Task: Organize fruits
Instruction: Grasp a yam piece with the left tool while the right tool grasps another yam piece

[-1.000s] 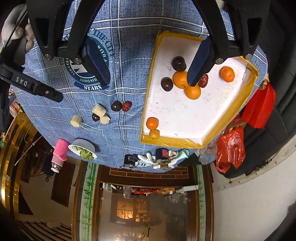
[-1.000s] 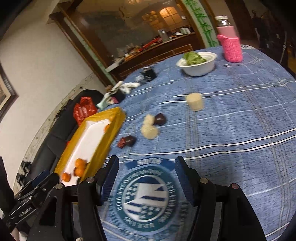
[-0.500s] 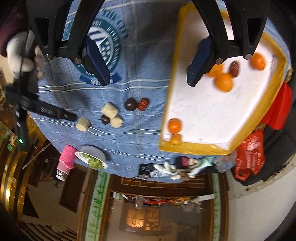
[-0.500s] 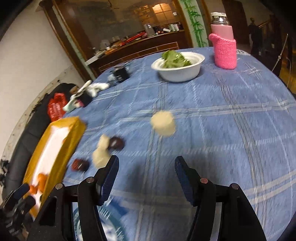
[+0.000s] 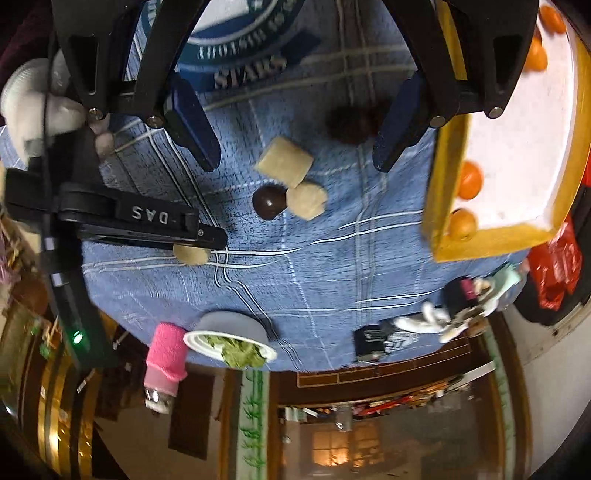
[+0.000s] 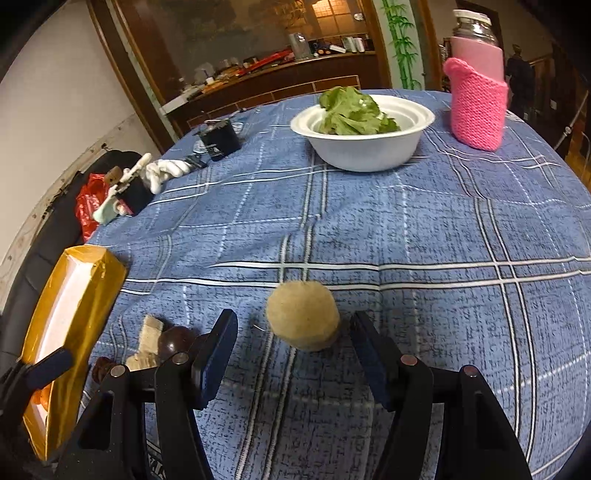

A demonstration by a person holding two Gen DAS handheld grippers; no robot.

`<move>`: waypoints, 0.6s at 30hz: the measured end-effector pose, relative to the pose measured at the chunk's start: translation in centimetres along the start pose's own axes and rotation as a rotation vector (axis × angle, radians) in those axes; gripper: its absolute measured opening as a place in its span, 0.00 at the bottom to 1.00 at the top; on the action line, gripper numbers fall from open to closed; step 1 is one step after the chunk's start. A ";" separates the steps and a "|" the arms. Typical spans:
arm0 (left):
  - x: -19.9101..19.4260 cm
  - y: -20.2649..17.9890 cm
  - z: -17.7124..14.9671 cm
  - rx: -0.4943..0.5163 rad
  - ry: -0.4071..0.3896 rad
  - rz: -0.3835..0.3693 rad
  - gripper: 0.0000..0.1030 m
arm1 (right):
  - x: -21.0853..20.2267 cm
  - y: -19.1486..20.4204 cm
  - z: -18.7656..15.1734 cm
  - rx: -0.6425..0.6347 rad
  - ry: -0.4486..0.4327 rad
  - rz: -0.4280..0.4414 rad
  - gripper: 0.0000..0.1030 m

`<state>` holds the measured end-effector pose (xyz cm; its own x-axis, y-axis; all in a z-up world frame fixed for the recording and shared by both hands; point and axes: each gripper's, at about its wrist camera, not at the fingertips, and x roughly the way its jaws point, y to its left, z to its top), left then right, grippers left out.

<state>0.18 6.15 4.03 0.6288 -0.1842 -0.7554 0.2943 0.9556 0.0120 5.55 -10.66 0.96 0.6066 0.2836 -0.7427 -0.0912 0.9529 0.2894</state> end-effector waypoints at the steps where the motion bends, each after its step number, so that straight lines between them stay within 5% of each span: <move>1: 0.7 -0.2 0.2 0.011 0.011 0.009 0.81 | 0.1 -0.1 0.0 0.000 0.006 0.010 0.64; 5: 2.4 -0.4 0.4 0.030 0.045 0.037 0.76 | 0.3 0.0 0.1 -0.002 0.010 0.017 0.59; 8: 4.1 -0.5 0.2 0.043 0.099 0.025 0.46 | 0.5 0.0 0.3 -0.002 0.011 0.006 0.48; 12: 3.0 -0.1 0.0 0.015 0.070 0.012 0.33 | 0.3 -0.3 0.3 0.005 0.008 0.008 0.42; 18: -1.1 2.1 -0.8 -0.103 0.017 -0.020 0.33 | -0.5 -0.6 0.1 0.002 -0.016 0.008 0.42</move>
<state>-0.48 8.58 4.33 0.6114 -0.2000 -0.7656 0.2305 0.9706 -0.0694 5.35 -11.38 1.23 0.6183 0.2893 -0.7308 -0.0941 0.9504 0.2966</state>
